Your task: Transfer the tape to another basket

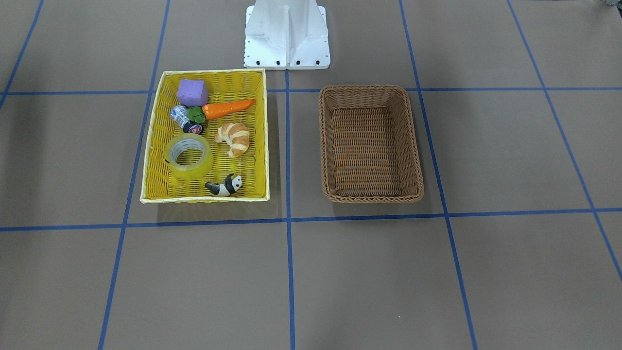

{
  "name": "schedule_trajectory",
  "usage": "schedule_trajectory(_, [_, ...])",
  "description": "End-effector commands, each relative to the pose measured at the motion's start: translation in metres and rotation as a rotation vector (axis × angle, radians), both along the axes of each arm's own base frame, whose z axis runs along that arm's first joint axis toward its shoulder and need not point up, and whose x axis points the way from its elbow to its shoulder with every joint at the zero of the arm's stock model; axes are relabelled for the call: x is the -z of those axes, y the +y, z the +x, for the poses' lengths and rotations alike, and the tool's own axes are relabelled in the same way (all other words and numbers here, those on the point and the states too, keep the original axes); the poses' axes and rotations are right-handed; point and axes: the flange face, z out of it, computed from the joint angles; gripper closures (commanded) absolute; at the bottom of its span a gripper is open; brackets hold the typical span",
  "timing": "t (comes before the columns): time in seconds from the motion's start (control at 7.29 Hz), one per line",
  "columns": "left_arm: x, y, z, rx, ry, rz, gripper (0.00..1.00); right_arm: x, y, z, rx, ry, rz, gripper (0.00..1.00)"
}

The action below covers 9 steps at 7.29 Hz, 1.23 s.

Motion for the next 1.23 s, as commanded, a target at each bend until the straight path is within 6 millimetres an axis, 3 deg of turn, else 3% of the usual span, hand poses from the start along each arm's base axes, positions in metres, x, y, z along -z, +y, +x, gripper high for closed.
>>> schedule_trajectory(0.0, [0.020, -0.014, 0.000, 0.000, -0.015, 0.224, 0.01, 0.070, -0.034, -0.079, 0.071, -0.023, 0.069, 0.00])
schedule_trajectory(0.14, [0.010, -0.036, -0.001, 0.033, 0.002, 0.226, 0.01, 0.112, -0.049, -0.121, 0.116, -0.046, 0.118, 0.00])
schedule_trajectory(0.27, [0.001, -0.039, 0.000, 0.093, 0.034, 0.156, 0.01, 0.143, -0.047, -0.169, 0.193, -0.070, 0.175, 0.00])
schedule_trajectory(0.55, [0.001, -0.036, 0.004, 0.076, 0.082, 0.161, 0.01, 0.182, -0.013, -0.257, 0.243, -0.105, 0.177, 0.00])
schedule_trajectory(0.82, [0.000, -0.036, 0.004, 0.076, 0.082, 0.159, 0.01, 0.172, 0.020, -0.352, 0.301, -0.008, 0.283, 0.00])
schedule_trajectory(1.1, [0.000, -0.035, 0.004, 0.076, 0.082, 0.159, 0.01, 0.162, 0.043, -0.408, 0.329, 0.027, 0.277, 0.02])
